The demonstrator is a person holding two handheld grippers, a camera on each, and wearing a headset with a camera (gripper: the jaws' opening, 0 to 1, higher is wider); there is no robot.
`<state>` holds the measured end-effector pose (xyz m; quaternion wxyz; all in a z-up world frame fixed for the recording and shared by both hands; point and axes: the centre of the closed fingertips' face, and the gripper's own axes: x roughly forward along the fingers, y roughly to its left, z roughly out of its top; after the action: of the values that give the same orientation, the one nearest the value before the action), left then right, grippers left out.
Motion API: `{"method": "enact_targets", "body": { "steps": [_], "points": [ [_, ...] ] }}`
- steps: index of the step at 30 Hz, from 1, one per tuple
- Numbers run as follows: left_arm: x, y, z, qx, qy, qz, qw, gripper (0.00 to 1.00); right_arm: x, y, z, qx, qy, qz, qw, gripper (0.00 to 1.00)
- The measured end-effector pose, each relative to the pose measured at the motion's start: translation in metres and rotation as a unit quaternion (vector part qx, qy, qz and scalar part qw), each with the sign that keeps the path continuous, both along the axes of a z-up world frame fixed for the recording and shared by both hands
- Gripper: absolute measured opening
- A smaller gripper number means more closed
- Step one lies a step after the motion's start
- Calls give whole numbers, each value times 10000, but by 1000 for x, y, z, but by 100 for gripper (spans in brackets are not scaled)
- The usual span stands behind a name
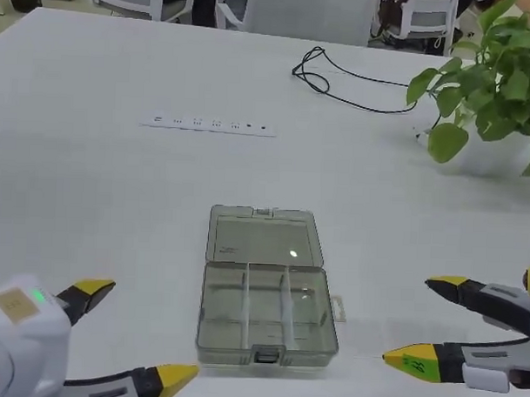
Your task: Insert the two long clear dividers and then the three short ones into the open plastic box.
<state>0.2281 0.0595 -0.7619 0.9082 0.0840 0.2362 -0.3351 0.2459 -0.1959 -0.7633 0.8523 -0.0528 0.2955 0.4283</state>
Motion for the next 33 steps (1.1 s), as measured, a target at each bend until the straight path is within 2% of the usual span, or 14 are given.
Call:
{"method": "enact_targets", "body": {
  "steps": [3,9,11,14,16,21,24,27,29,30,31,33],
  "points": [
    [0,0,1,-9,-11,15,10000,82,1,4,0,45,24,51,10000,91],
    [0,0,2,-35,-27,19,10000,82,-5,7,-12,-459,19,631,9970,89],
    [0,-1,2,-55,-36,20,10000,82,-4,9,-12,-481,29,713,9963,88],
    [0,-2,3,-70,-30,4,10000,82,-3,9,-17,-793,-8,1072,9911,87],
    [-1,-2,3,-74,-36,-2,10000,82,-3,9,-19,-901,-18,1165,9891,86],
    [-1,-2,3,-83,-23,-18,10000,82,-2,7,-31,-1450,-63,1675,9751,84],
    [0,-2,3,-86,-26,-12,10000,82,0,2,-38,-1613,-47,1875,9689,81],
    [0,-1,2,-92,-20,-2,10000,82,3,2,-47,-1911,-35,2135,9581,79],
    [0,-1,2,-84,-13,-4,10000,82,5,4,-49,-1983,-22,2243,9541,76],
    [0,-1,2,-76,-13,-6,10000,82,5,3,-52,-2114,5,2369,9482,74],
    [0,-1,2,-79,-10,-9,10000,82,4,4,-54,-2152,62,2422,9460,73],
    [0,-1,1,-71,-12,-12,10000,82,6,6,-56,-2202,32,2505,9427,71]
  ]
}}
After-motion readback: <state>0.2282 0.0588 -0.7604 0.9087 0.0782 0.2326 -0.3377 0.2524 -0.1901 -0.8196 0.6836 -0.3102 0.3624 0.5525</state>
